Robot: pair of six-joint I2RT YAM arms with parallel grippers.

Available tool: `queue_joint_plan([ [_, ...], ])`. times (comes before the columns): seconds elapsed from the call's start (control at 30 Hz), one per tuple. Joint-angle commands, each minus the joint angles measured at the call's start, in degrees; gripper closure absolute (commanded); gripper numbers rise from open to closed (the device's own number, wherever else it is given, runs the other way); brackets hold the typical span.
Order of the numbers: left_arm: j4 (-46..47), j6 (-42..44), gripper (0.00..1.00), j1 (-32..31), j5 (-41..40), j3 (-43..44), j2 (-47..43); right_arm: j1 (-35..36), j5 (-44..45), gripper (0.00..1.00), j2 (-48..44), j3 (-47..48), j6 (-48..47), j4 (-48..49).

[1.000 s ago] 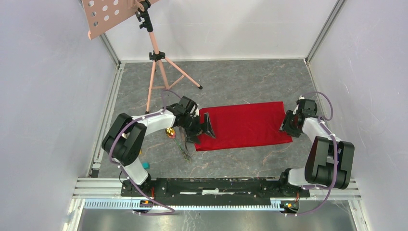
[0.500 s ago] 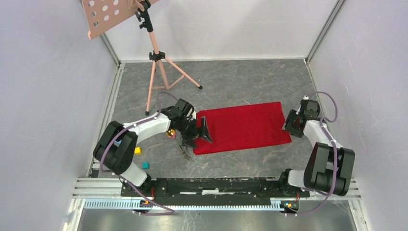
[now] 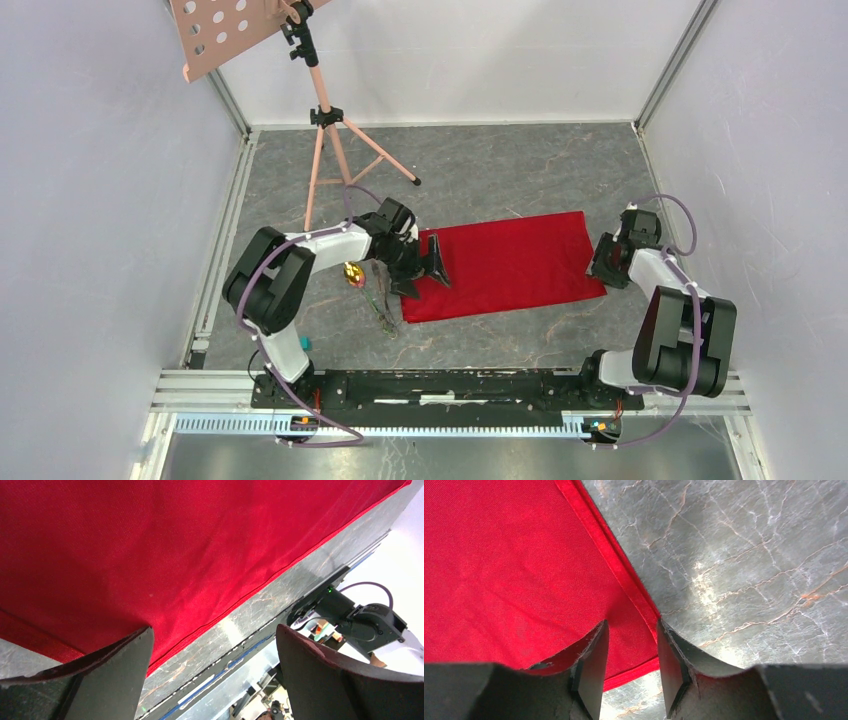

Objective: Fold the napkin into a case and place the utensils inside
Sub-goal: Smooth out the rectangle-folded napkin at the center of the board.

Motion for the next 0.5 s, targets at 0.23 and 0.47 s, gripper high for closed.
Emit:
queue_joint_plan([
  [0.23,-3.9,0.7,0.00,0.9,-1.3,5.9,-0.7,4.7,5.0,0.52,-3.8,4.9,-2.8,-1.3],
  [0.47,-4.3,-1.8,0.00,3.5,-2.8,12.5,2.5,11.6,-0.3,0.51,2.1,9.7,-3.7,0.1],
])
